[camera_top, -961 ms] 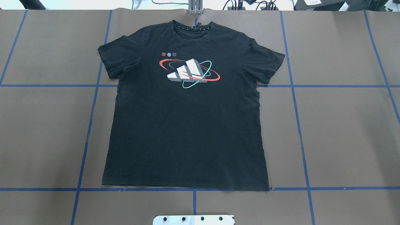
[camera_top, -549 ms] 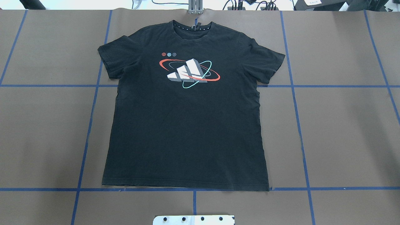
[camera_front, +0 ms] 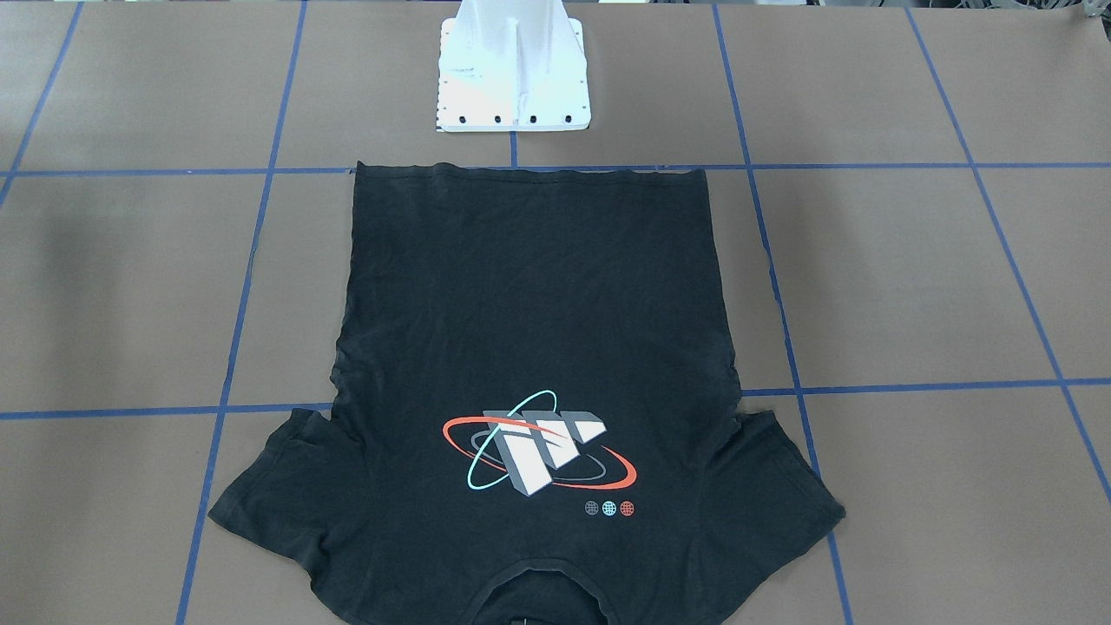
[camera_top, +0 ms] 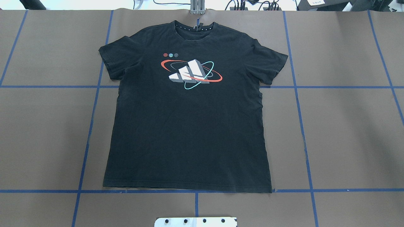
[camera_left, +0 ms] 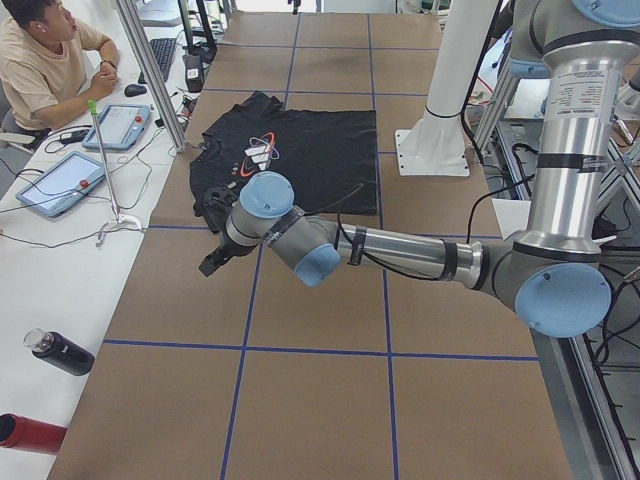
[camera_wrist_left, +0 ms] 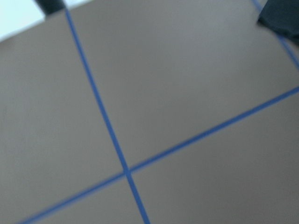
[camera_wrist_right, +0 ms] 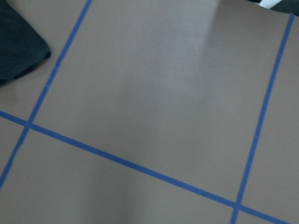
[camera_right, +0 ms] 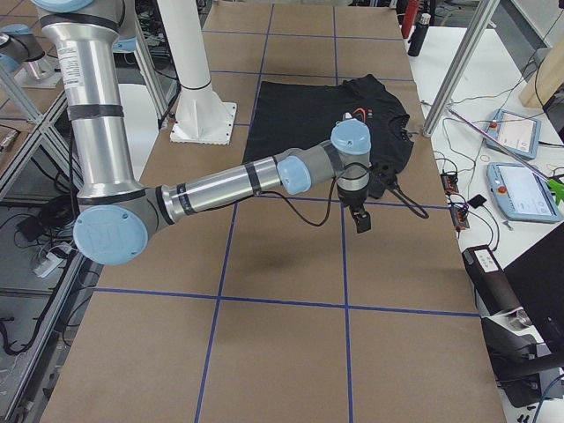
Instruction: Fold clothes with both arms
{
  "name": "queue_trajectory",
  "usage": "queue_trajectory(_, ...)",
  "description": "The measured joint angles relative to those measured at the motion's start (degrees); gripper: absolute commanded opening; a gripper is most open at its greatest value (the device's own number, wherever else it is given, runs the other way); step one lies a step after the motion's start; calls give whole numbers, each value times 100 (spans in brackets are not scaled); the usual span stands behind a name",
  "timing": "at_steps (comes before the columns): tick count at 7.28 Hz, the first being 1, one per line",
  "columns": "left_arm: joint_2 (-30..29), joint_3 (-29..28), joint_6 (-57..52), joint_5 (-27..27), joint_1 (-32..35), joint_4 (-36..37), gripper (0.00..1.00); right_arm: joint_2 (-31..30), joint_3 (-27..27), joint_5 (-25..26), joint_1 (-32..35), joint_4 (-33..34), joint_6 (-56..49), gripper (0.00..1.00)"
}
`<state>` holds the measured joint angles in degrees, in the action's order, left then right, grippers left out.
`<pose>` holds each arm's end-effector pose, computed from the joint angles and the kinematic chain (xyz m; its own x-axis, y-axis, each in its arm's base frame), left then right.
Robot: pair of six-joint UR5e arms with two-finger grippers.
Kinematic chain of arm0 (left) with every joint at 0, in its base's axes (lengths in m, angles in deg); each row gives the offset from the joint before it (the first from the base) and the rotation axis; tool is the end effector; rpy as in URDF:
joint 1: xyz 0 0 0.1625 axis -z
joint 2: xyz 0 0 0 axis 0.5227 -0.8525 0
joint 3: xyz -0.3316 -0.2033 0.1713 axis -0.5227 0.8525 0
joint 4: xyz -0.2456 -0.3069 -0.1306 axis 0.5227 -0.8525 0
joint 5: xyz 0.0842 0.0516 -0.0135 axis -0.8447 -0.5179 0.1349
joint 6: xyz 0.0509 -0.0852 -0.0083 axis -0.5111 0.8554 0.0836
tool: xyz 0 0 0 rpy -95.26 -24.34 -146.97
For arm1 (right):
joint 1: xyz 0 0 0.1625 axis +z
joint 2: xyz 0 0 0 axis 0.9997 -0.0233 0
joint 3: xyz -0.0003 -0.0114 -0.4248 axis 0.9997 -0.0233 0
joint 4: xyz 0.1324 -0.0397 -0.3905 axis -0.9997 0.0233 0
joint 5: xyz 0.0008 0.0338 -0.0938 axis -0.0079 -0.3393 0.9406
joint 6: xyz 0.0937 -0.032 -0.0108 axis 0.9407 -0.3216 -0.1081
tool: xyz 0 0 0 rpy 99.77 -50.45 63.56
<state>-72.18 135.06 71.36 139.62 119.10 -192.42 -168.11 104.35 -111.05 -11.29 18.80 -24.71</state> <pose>-0.0398 -0.5542 0.5065 0.6859 0.5712 -0.4508 -0.0523 0.6566 0.7524 -0.0558 -0.5682 0.4632 0.7068 -0.3402 0.6202 0.1057 0.9177 0.3829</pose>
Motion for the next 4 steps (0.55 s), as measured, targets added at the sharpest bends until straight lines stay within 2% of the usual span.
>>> queue_trajectory(1,-213,-261,240,1,-27,-309,100,456,-202,146,-420,-136,711,100)
queue_trajectory(2,-326,-421,668,-4,-158,-660,100,805,-457,474,-898,-543,1636,100)
queue_trajectory(4,-390,-515,1282,-141,-574,-1159,100,1313,-1281,1152,-1614,-1729,3080,99)
